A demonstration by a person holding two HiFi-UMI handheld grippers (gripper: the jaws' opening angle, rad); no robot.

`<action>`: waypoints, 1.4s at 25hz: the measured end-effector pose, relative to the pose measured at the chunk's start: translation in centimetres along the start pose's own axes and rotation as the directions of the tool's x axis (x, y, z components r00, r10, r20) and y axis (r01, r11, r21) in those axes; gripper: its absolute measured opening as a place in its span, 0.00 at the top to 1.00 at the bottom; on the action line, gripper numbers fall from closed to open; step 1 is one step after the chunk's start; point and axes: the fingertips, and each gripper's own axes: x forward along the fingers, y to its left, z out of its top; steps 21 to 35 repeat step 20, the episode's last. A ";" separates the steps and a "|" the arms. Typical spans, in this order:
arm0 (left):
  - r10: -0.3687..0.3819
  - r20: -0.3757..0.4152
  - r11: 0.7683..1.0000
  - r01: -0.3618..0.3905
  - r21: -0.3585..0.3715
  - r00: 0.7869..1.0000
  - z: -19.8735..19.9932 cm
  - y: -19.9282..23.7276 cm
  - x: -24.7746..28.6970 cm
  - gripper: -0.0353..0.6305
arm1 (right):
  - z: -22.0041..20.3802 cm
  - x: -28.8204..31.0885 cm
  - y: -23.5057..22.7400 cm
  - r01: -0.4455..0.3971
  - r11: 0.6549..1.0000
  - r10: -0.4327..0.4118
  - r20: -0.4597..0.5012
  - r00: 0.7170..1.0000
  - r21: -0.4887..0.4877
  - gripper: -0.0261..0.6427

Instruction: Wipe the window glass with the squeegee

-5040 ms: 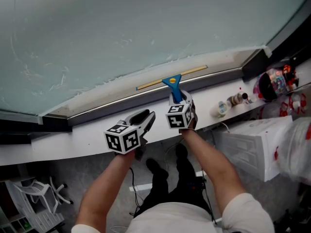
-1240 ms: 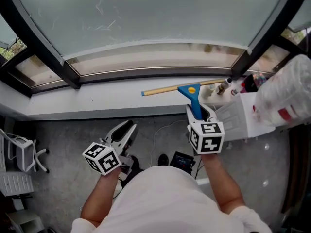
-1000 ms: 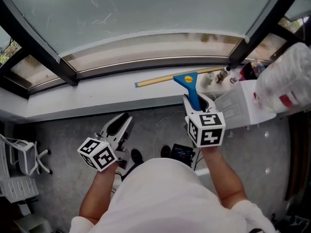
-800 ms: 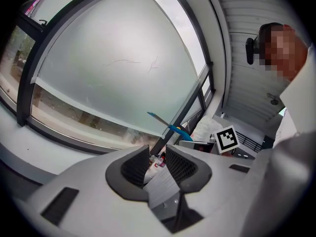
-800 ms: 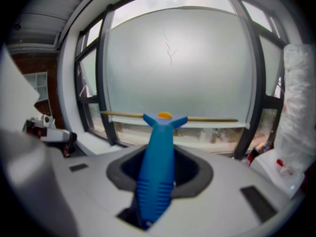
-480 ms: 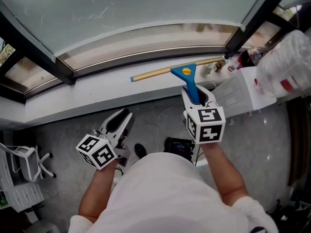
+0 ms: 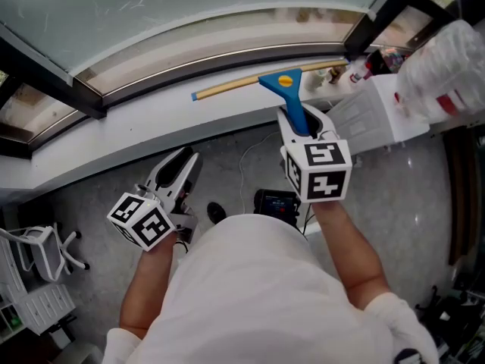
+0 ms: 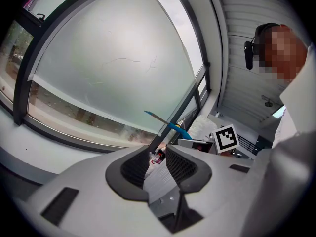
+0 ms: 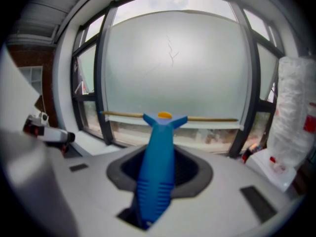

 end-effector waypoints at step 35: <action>-0.014 -0.011 1.000 0.014 -0.007 1.000 -0.1 -0.2 0.7 0.76 | -0.1 0.2 0.2 0.008 1.000 -0.008 -0.007 1.000 -0.001 0.76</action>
